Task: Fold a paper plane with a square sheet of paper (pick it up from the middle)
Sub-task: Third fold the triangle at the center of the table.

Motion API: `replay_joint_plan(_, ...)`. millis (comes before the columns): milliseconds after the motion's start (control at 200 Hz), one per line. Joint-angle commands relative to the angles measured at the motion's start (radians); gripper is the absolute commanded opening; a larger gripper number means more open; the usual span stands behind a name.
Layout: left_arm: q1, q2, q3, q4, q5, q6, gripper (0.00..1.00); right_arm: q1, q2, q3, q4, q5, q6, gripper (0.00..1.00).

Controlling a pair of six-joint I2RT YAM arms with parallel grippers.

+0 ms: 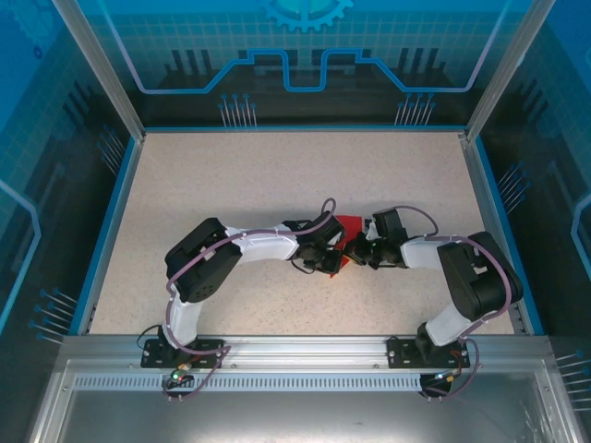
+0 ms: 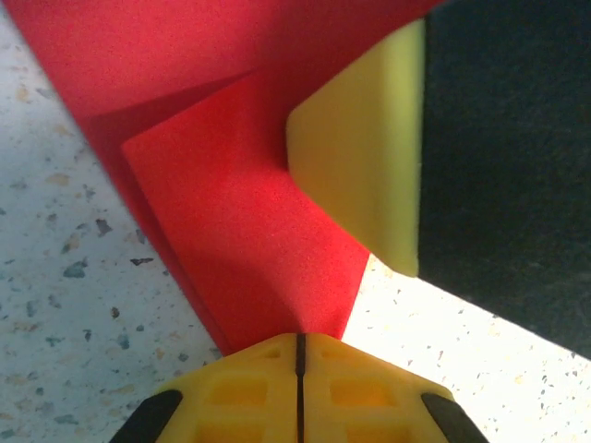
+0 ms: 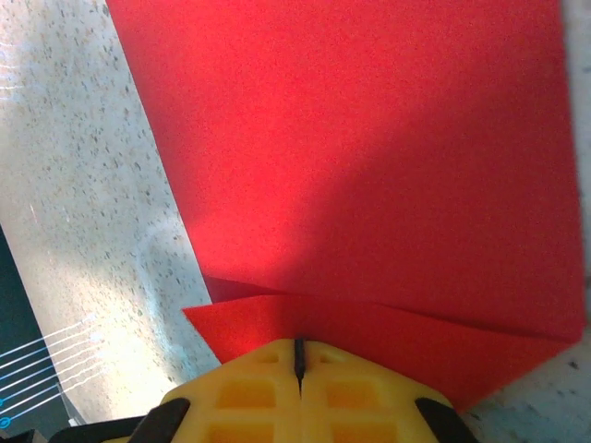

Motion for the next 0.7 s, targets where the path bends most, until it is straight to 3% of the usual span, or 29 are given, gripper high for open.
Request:
replay_joint_plan(0,-0.009,0.047,-0.057,-0.167,-0.019,0.038,0.08,0.008,0.044,-0.033,-0.017,0.077,0.002,0.0)
replay_joint_plan(245,-0.071,0.017,-0.056,-0.245,-0.118,0.048,0.08,-0.001,0.013,-0.061,-0.069,0.123,-0.028,0.0)
replay_joint_plan(695,-0.215,-0.004,-0.099,-0.346,-0.339,0.029,0.08,-0.066,0.031,-0.103,-0.02,0.094,-0.044,0.0)
